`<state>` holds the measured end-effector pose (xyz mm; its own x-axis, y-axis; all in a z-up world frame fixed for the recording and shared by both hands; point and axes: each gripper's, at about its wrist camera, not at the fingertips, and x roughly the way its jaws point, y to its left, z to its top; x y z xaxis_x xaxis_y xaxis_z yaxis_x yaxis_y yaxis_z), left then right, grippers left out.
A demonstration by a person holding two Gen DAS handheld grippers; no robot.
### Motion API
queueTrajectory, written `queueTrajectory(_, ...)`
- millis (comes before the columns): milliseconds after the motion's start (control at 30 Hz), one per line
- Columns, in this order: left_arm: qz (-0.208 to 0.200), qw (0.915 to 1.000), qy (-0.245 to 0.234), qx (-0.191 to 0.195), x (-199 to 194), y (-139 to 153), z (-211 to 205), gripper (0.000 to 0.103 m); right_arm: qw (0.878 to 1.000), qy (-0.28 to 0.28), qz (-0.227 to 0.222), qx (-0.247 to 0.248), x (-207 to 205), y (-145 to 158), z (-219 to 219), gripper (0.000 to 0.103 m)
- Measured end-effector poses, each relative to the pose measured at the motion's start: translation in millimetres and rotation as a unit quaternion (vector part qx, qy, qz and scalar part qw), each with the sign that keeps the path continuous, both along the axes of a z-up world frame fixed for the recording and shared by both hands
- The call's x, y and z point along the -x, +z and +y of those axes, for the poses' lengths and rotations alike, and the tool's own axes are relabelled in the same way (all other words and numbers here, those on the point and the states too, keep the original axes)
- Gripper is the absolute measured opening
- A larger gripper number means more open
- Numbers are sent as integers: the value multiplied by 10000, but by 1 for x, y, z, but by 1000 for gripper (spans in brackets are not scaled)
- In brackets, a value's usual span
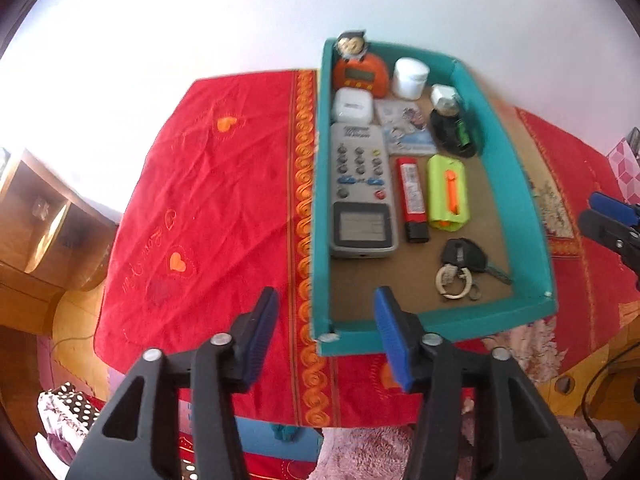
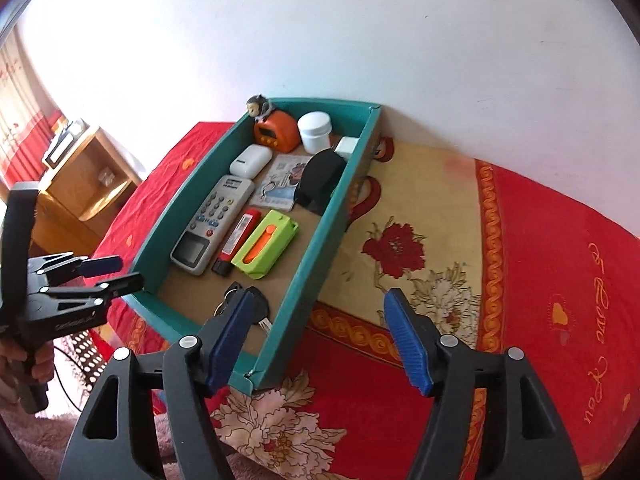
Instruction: Organize objects
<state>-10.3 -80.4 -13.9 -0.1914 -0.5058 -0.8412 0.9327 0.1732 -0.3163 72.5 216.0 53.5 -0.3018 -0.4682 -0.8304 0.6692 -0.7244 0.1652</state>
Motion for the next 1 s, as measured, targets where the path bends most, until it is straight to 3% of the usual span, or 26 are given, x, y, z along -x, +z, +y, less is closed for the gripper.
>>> queueTrajectory(133,-9,9996,50,262,10,15,-3,82,9997,-99,147,171,-2,7,10,73)
queueTrajectory(267,-68,9985,186,501,19,27,-2,83,9979,-289,390,425,-4,20,25,80)
queueTrajectory(300,-62,9981,216,578,23,30,-3,86,9976,-326,438,432,-4,21,27,87)
queueTrajectory(400,0,9973,213,706,31,41,-6,103,9952,-601,680,371,-4,25,37,89)
queueTrajectory(467,-28,9967,260,769,36,48,-8,103,9926,-779,790,487,-5,30,46,92)
queueTrajectory(533,-112,9963,296,803,42,54,-11,103,9917,-853,765,591,-4,31,52,103)
queueTrajectory(800,-160,9958,461,769,53,63,-21,103,9902,-1170,322,690,5,16,68,103)
queueTrajectory(1000,-272,9962,266,784,54,65,-30,103,9838,-1693,100,585,6,14,73,103)
